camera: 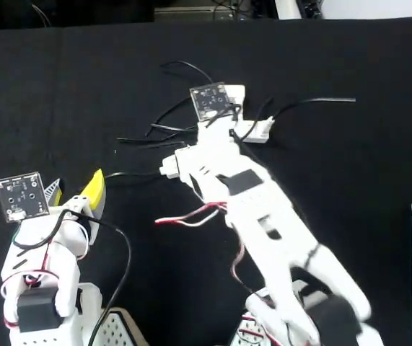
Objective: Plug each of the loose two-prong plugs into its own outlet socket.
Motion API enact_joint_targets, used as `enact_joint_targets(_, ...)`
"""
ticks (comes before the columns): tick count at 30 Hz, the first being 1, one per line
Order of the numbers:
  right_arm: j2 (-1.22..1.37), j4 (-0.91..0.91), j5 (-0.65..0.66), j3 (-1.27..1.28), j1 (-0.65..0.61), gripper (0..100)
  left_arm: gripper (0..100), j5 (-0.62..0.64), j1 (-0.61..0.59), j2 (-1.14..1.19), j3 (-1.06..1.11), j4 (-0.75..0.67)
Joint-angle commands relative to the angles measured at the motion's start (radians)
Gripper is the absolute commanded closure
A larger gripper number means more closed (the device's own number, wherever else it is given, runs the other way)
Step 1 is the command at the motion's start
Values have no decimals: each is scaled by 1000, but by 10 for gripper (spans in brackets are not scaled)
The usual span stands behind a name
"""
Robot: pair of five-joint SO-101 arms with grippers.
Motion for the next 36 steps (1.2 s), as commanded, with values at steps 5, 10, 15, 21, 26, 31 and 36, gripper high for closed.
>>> enact_joint_targets(5, -420, 193, 5, 31, 17, 990, 744, 6, -13, -3, -165, 3)
enact_joint_targets(10, -631, 213, 112, 220, 18, 987, 898, -68, -13, -3, -170, 6)
enact_joint_targets(15, -857, 215, 140, 426, 75, 985, 968, -149, -4, -3, -170, 94)
enact_joint_targets(21, -1125, 221, 140, 645, 117, 985, 967, -163, -4, -3, -84, 132)
enact_joint_targets(26, -1343, 221, 140, 831, 118, 985, 967, -253, -10, -3, 76, 60)
enact_joint_targets(31, -1435, 350, 133, 822, 117, 984, 967, -255, -4, -3, 226, 8)
enact_joint_targets(36, -1412, 394, 133, 837, 120, 983, 967, -255, -5, -3, 295, -15)
